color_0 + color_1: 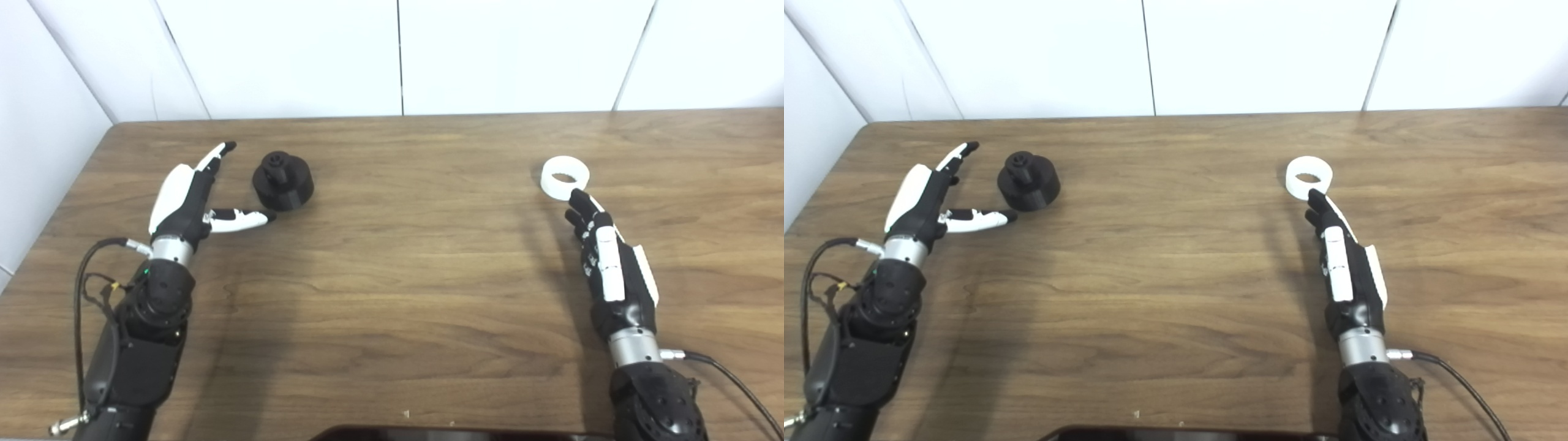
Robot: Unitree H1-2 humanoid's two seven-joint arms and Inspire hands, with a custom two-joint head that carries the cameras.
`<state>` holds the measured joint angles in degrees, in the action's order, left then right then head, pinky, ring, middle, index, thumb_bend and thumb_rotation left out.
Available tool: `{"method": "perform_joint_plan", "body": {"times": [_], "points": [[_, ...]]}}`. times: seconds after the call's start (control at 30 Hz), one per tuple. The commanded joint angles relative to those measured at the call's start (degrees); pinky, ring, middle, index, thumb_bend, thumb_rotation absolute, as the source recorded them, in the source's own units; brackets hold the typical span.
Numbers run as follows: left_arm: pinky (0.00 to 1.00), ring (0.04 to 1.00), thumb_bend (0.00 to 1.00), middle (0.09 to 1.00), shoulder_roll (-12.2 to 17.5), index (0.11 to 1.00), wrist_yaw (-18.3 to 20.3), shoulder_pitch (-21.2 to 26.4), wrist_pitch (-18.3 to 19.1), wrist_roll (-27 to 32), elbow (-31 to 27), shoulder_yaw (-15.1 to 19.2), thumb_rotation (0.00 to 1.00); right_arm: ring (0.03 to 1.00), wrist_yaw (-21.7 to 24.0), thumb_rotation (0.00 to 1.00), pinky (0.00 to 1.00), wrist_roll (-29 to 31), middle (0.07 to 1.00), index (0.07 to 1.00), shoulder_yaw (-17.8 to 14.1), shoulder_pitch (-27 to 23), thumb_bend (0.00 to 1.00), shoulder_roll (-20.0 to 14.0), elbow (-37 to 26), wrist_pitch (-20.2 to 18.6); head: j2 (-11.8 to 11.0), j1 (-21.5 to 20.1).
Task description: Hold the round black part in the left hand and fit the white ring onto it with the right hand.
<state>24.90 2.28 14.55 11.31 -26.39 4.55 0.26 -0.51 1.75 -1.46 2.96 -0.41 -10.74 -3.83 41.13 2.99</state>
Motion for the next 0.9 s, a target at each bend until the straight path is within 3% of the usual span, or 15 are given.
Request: {"method": "perform_joint_plan", "body": {"times": [0.0,0.2,0.57,0.87], "points": [[0.87,0.96,0.99,0.963,2.3,0.94,-1.04,3.25,-1.68,-1.2,0.43,0.0,0.18,0.935,0.22,0.99,1.0,1.1,0.928,0.89,0.41,1.83,0.46,1.34,0.54,1.74,0.04,0.06],[0.89,0.982,0.99,0.96,3.73,0.941,-0.55,5.14,-1.97,-2.5,3.29,-1.71,0.19,0.938,0.16,0.96,1.0,1.78,0.924,0.884,0.33,1.9,0.47,1.41,0.78,2.27,-0.08,-0.05],[0.9,0.981,1.0,0.943,3.45,0.92,-0.96,7.72,-2.08,-4.37,7.95,-4.21,0.22,0.943,-1.56,0.96,1.0,1.08,0.923,0.886,0.25,2.28,0.48,1.88,0.34,2.95,-0.24,-0.48],[0.92,1.0,1.0,0.959,4.75,0.907,4.45,9.36,-0.7,-3.18,8.77,-6.5,0.25,0.938,-2.93,0.92,1.0,2.15,0.907,0.874,-0.21,2.6,0.46,2.69,0.34,4.15,-0.78,-0.5]]}}
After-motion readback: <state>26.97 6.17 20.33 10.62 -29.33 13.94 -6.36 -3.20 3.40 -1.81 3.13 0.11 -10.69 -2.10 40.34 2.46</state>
